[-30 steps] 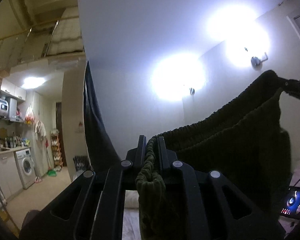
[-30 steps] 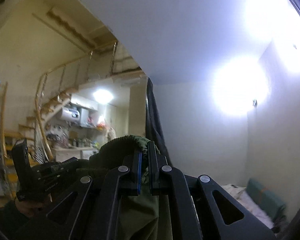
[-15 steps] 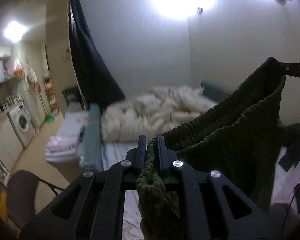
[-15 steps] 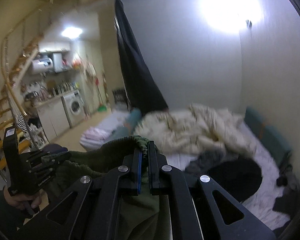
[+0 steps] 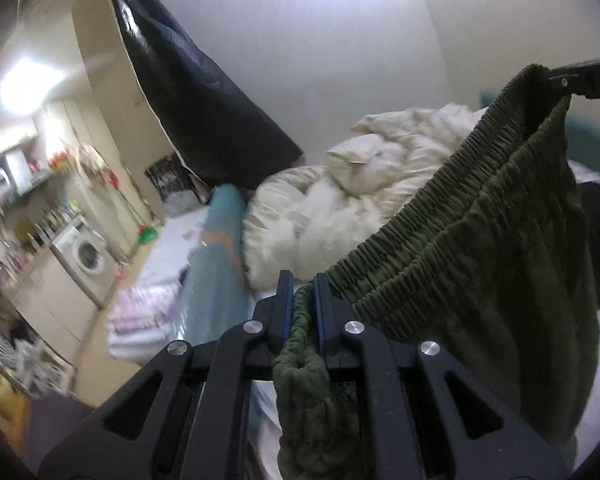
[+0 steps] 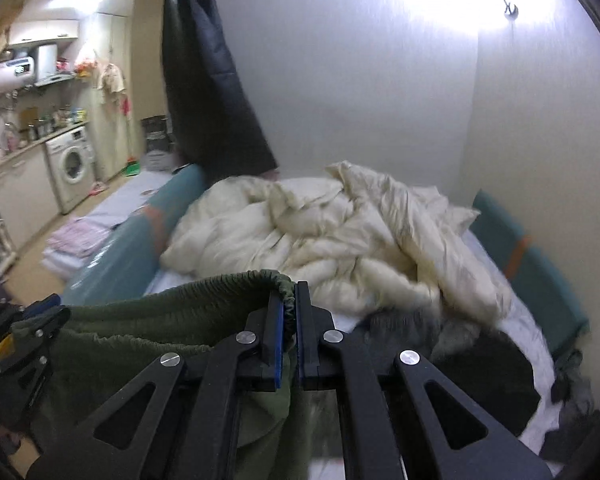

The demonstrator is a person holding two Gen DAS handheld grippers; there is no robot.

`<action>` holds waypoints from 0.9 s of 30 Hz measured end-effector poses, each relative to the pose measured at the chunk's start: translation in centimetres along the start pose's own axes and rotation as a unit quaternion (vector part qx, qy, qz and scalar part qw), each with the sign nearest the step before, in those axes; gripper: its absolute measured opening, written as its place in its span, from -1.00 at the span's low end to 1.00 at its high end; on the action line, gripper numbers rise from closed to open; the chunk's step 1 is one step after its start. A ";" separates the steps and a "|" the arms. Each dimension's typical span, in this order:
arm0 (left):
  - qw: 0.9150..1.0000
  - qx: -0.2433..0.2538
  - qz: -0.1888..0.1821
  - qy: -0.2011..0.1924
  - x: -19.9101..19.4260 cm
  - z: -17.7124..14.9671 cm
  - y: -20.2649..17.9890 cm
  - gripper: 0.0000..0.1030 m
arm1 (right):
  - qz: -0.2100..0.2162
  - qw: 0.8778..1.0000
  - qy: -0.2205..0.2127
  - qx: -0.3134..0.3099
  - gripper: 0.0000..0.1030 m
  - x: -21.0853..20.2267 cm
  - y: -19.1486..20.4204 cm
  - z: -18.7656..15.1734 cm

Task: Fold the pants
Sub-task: 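Lift the pants by the waistband with both tools and shake them out, then lay the pants flat on the sheet and open both tools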

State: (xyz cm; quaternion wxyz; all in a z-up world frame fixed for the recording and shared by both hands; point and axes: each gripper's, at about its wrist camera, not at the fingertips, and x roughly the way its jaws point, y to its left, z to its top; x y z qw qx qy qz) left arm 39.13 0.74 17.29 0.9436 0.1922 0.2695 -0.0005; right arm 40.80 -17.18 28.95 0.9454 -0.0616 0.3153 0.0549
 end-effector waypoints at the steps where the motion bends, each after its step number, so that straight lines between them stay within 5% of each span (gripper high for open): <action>1: 1.000 0.005 0.011 -0.002 2.8 0.2 -0.3 -0.85 | -0.007 1.000 0.008 -0.001 -0.92 2.3 0.1 0.3; 7: 0.996 0.051 0.039 0.068 16.2 -5.1 -3.2 -0.84 | -0.017 0.994 0.103 -0.015 -0.92 17.3 1.7 -4.1; 13: 0.988 -0.009 0.014 0.151 23.0 -12.4 -4.7 -0.76 | 0.012 0.981 0.194 -0.021 -0.89 25.6 4.2 -12.6; 15: 0.983 -0.019 0.012 0.182 23.8 -14.2 -5.0 -0.49 | 0.024 0.976 0.215 -0.021 -0.79 27.4 4.7 -14.4; 16: 0.980 -0.031 0.011 0.199 23.7 -14.8 -4.7 -0.01 | 0.032 0.973 0.228 -0.019 -0.75 27.9 4.9 -15.2; 18: 0.974 -0.088 -0.001 0.208 23.4 -15.8 -3.0 0.41 | 0.047 0.968 0.246 -0.015 -0.36 28.5 5.2 -16.2; 20: 0.970 -0.132 -0.005 0.206 23.0 -16.0 -1.6 0.65 | 0.051 0.969 0.241 -0.005 0.54 28.3 5.0 -16.4; 23: 0.960 -0.176 -0.023 0.215 22.0 -16.8 -0.4 0.66 | 0.058 0.977 0.202 0.030 0.60 26.7 3.8 -15.4; 27: 0.963 -0.161 -0.045 0.212 19.2 -17.2 -1.0 0.66 | 0.062 0.974 0.211 0.052 0.60 24.7 1.6 -15.4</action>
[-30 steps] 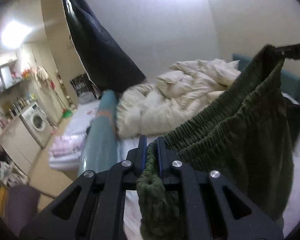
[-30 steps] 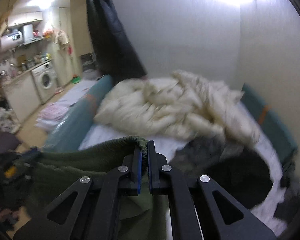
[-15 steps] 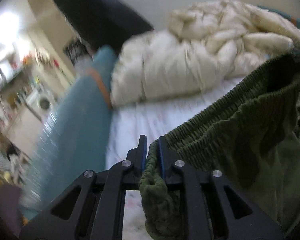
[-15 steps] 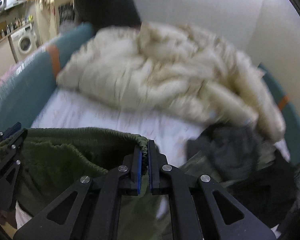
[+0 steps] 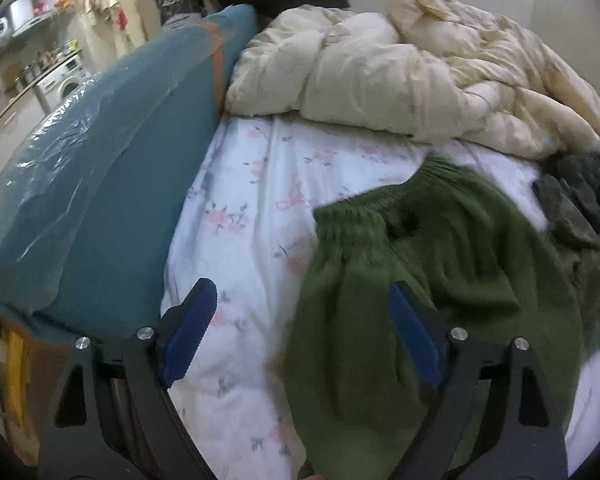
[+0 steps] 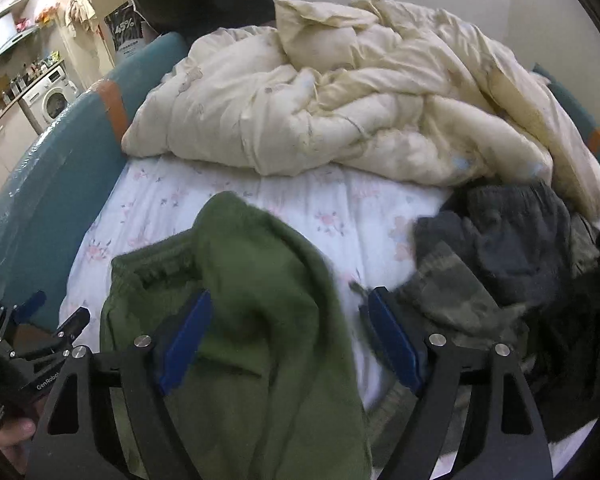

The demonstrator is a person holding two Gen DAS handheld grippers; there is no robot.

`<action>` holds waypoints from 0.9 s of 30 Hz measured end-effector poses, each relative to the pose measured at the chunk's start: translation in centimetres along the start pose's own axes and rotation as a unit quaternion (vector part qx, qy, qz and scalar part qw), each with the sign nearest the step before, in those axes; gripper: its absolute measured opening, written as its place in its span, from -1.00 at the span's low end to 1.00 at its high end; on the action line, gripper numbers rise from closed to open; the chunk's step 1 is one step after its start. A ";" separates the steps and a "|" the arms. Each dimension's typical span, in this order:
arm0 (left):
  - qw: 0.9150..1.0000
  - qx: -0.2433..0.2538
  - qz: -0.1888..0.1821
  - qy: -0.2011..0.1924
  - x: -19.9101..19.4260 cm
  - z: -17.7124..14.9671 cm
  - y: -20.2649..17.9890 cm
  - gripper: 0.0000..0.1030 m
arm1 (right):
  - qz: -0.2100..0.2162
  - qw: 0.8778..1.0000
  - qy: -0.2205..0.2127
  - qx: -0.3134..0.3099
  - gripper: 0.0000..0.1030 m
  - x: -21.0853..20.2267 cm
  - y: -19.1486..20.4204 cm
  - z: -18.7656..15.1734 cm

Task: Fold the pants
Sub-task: 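Lay the pants flat on the sheet and open both tools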

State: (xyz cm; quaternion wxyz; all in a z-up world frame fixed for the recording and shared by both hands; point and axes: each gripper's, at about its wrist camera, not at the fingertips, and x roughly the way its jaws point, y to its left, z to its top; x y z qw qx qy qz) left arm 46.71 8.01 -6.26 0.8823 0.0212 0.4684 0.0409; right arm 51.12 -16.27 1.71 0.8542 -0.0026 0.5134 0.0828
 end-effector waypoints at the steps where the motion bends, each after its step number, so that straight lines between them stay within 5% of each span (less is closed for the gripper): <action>1: 1.000 0.006 -0.006 0.001 -0.7 -0.6 -0.2 0.66 | -0.001 1.000 0.007 -0.006 0.60 -0.4 -0.4 -0.8; 6: 0.999 0.014 -0.042 0.014 -5.4 -4.6 -0.8 0.66 | -0.011 0.999 0.029 -0.011 0.60 -3.3 -3.0 -6.0; 12: 0.997 -0.018 -0.069 0.022 -11.3 -9.8 -0.5 0.66 | 0.035 0.998 0.036 0.040 0.60 -8.7 -5.1 -13.8; 20: 0.996 -0.035 -0.075 0.038 -18.1 -17.8 0.2 0.66 | 0.117 0.992 0.024 0.051 0.60 -15.7 -1.5 -22.2; 27: 0.993 -0.039 -0.064 0.088 -21.8 -27.0 1.1 0.66 | 0.176 0.982 0.041 0.050 0.60 -19.5 2.1 -30.6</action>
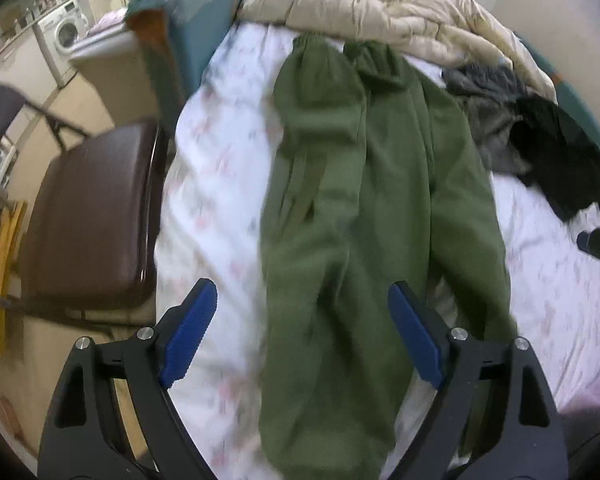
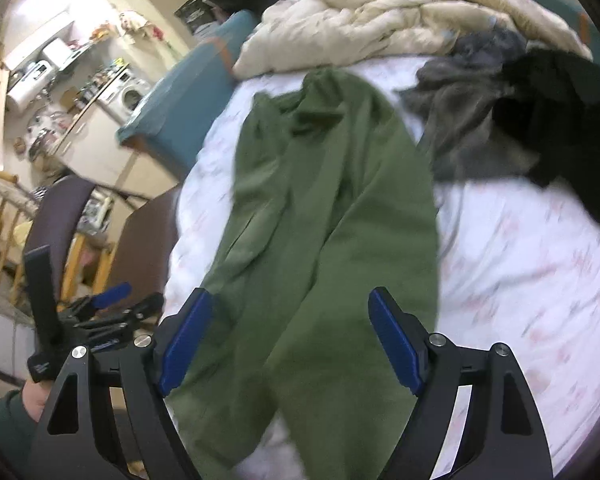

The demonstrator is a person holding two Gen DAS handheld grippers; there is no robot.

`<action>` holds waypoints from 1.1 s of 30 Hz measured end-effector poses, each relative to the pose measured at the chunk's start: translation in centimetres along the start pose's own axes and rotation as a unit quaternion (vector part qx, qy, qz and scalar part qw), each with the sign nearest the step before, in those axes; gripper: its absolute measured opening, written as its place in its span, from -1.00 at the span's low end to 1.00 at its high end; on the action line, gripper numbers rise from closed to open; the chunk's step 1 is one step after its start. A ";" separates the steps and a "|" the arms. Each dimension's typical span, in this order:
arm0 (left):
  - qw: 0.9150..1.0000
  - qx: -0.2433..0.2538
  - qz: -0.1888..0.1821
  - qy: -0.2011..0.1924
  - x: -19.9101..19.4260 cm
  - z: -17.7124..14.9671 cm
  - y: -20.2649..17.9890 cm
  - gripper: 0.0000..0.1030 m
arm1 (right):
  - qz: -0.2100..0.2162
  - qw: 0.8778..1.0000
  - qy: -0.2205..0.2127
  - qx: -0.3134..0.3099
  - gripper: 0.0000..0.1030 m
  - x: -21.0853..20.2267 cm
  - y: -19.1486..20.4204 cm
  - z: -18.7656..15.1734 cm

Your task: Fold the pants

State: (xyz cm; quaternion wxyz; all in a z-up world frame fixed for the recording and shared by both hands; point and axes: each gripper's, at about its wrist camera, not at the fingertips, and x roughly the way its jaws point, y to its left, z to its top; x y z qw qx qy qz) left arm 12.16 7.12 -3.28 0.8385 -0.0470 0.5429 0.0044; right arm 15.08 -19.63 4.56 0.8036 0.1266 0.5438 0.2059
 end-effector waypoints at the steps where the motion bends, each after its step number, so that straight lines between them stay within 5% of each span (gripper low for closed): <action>1: 1.000 -0.003 0.001 0.004 -0.3 -1.1 0.2 0.66 | 0.005 1.000 0.005 0.002 0.60 0.0 0.2 -0.9; 11: 0.996 -0.054 -0.011 0.076 -0.1 -10.8 1.3 0.66 | 0.050 0.995 0.080 0.026 0.59 1.8 2.0 -12.2; 17: 0.996 -0.047 -0.022 0.066 0.0 -12.8 0.0 0.66 | 0.039 0.990 0.134 0.036 0.53 6.3 0.6 -15.4; 21: 0.998 -0.033 -0.021 0.051 -0.2 -12.3 -0.4 0.66 | -0.022 0.989 0.117 0.089 0.31 7.9 -4.1 -15.3; 25: 0.997 -0.043 -0.011 0.055 0.6 -12.3 0.3 0.66 | -0.136 0.972 0.037 0.188 0.28 4.9 -11.2 -14.3; 29: 0.996 -0.067 -0.017 0.060 1.0 -12.0 1.1 0.66 | -0.304 0.912 -0.030 0.273 0.29 -0.7 -17.3 -14.6; 31: 0.996 -0.072 -0.018 0.059 0.9 -11.9 1.1 0.66 | -0.244 0.912 -0.039 0.329 0.30 -1.8 -18.8 -15.4; 33: 0.996 -0.069 -0.019 0.057 0.8 -12.0 0.9 0.66 | -0.160 0.926 -0.039 0.341 0.30 -1.8 -18.3 -15.5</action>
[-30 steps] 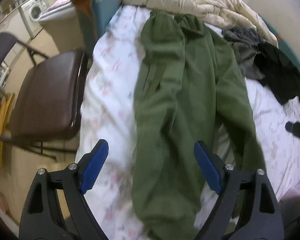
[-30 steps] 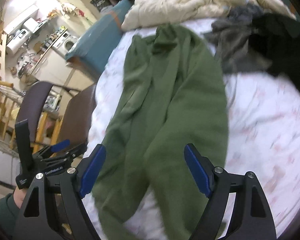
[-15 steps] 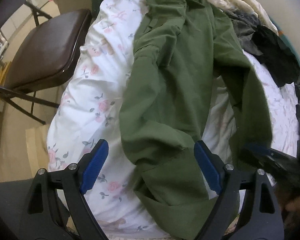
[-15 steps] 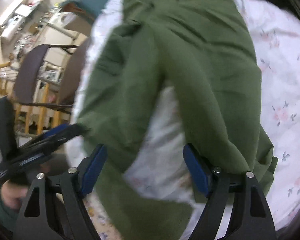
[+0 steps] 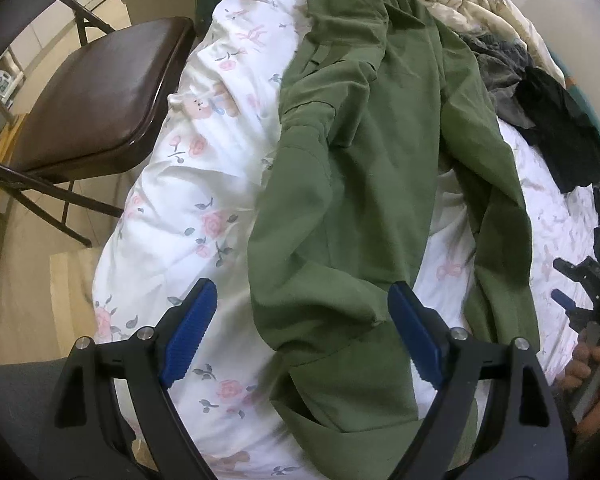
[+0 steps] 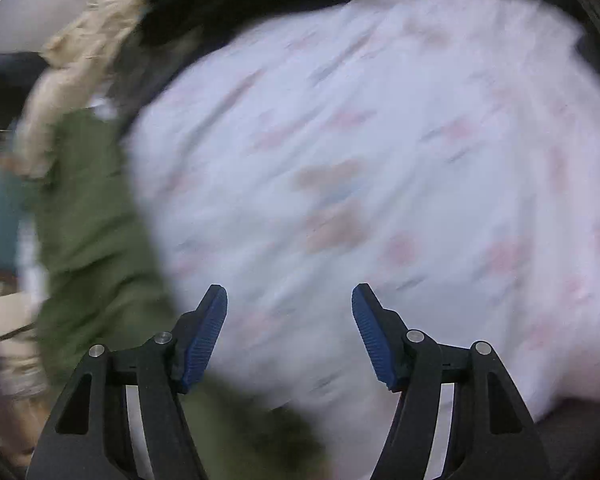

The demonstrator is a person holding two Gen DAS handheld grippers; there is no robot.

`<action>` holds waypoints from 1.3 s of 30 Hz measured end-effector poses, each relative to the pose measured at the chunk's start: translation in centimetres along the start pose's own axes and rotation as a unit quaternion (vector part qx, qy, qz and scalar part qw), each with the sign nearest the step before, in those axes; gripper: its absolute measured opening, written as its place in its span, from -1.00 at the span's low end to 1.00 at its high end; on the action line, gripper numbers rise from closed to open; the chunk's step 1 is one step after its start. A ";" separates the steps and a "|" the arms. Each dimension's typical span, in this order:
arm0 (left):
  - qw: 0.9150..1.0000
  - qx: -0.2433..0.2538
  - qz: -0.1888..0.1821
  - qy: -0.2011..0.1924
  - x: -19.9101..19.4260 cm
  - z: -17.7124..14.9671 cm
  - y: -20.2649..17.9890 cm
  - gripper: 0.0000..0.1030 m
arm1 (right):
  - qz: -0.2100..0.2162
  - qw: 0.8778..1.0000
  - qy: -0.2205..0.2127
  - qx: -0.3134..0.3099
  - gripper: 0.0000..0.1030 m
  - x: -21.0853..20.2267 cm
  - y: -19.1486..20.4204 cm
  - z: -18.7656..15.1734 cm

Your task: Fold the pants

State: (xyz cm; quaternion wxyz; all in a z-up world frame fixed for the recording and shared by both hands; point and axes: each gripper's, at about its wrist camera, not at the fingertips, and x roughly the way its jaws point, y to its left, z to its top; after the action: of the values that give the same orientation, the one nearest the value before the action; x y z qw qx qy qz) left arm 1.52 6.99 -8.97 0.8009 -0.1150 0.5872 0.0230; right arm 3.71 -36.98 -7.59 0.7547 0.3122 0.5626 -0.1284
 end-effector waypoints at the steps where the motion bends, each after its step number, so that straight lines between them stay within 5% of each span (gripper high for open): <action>1: 1.000 0.004 0.000 0.001 0.0 -0.1 -0.1 0.66 | 0.024 1.000 0.006 -0.015 0.30 -0.2 0.9 -0.6; 10: 0.992 0.078 -0.014 0.097 4.1 -2.9 -3.6 0.55 | 0.160 0.961 0.079 -0.210 0.30 -1.0 10.7 -7.6; 13: 0.991 0.091 -0.007 0.095 4.2 -3.0 -3.5 -0.85 | 0.160 0.952 0.111 -0.237 0.30 0.1 12.0 -9.2; 17: 0.995 0.050 -0.027 0.077 1.7 -2.0 -0.6 -0.91 | 0.155 0.949 0.131 -0.239 0.30 0.7 12.2 -9.3; 23: 0.999 -0.033 0.022 0.008 -2.1 -0.8 6.1 -0.90 | 0.161 0.939 0.173 -0.250 0.30 2.5 12.8 -11.1; 26: 0.996 -0.078 0.008 0.031 -0.7 -0.9 7.9 -0.90 | 0.169 0.919 0.218 -0.281 0.31 3.8 14.2 -13.7; 31: 0.998 -0.068 0.003 0.016 -0.7 -0.6 6.8 -0.90 | 0.200 0.883 0.318 -0.281 0.33 5.7 15.4 -18.6; 34: 0.997 -0.069 -0.009 0.015 -1.1 -0.5 6.7 -0.90 | 0.190 0.873 0.317 -0.319 0.33 5.5 16.1 -20.9; 37: 0.997 -0.069 -0.025 0.011 -1.5 0.1 6.3 -0.90 | 0.179 0.874 0.280 -0.355 -0.98 4.0 16.7 -21.7; 39: 0.997 -0.069 -0.043 0.013 -1.5 0.4 6.0 -0.90 | 0.220 0.869 0.248 -0.367 -0.98 0.8 17.3 -21.4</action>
State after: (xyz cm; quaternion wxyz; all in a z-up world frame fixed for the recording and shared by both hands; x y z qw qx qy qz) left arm 0.38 13.02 -8.43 0.7839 -0.1953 0.5887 0.0271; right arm -2.99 -10.31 -6.38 0.6592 0.1497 0.6547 0.3382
